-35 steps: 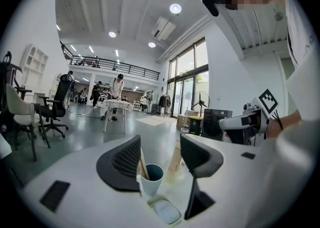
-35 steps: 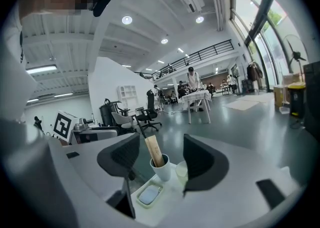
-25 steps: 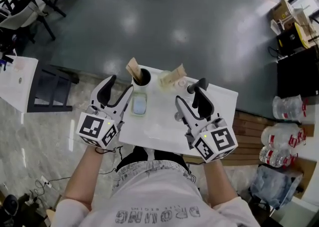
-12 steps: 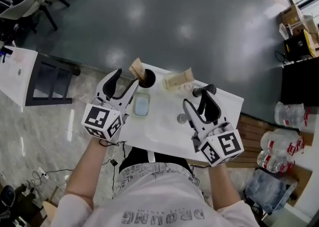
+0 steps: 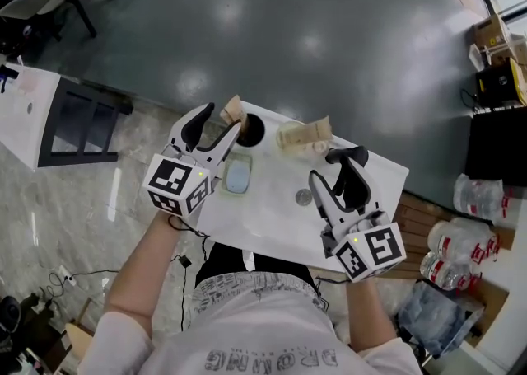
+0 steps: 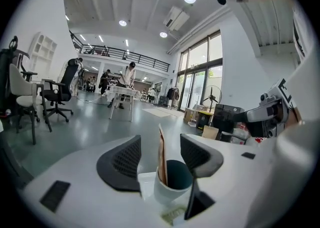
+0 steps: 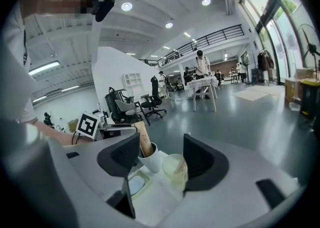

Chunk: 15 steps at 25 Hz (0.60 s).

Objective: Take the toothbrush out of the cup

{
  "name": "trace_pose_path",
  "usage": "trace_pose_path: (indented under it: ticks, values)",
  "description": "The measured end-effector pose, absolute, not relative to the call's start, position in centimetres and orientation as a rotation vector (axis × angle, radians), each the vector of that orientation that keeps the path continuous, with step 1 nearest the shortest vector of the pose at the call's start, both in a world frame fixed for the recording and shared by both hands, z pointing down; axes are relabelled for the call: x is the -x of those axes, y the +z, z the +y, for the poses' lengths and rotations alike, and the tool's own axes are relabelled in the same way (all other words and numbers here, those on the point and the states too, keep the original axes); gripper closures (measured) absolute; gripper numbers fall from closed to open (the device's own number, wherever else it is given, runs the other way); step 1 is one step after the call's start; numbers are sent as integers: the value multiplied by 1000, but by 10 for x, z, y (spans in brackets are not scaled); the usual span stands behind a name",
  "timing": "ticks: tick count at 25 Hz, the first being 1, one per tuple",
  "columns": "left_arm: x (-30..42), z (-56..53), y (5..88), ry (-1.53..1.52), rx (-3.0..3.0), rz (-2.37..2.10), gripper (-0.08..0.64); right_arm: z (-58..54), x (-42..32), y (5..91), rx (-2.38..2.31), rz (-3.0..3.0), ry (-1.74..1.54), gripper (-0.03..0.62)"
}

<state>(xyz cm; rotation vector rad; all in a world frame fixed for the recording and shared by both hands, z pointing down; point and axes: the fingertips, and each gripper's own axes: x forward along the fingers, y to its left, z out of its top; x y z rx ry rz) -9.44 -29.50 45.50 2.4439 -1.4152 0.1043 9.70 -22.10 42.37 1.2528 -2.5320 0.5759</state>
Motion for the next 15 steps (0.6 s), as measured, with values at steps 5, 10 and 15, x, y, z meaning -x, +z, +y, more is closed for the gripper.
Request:
trace_pose_path:
  ticks: [5, 10, 15]
  values:
    - [89, -302, 467, 120, -2443, -1383, 304, -222, -95, 429, -1250, -2523, 590, 306]
    - [87, -307, 476, 133, -2438, -1371, 304, -221, -97, 435, -1252, -2508, 602, 306]
    - [83, -307, 484, 146, -2436, -1349, 304, -219, -100, 438, -1256, -2499, 610, 307]
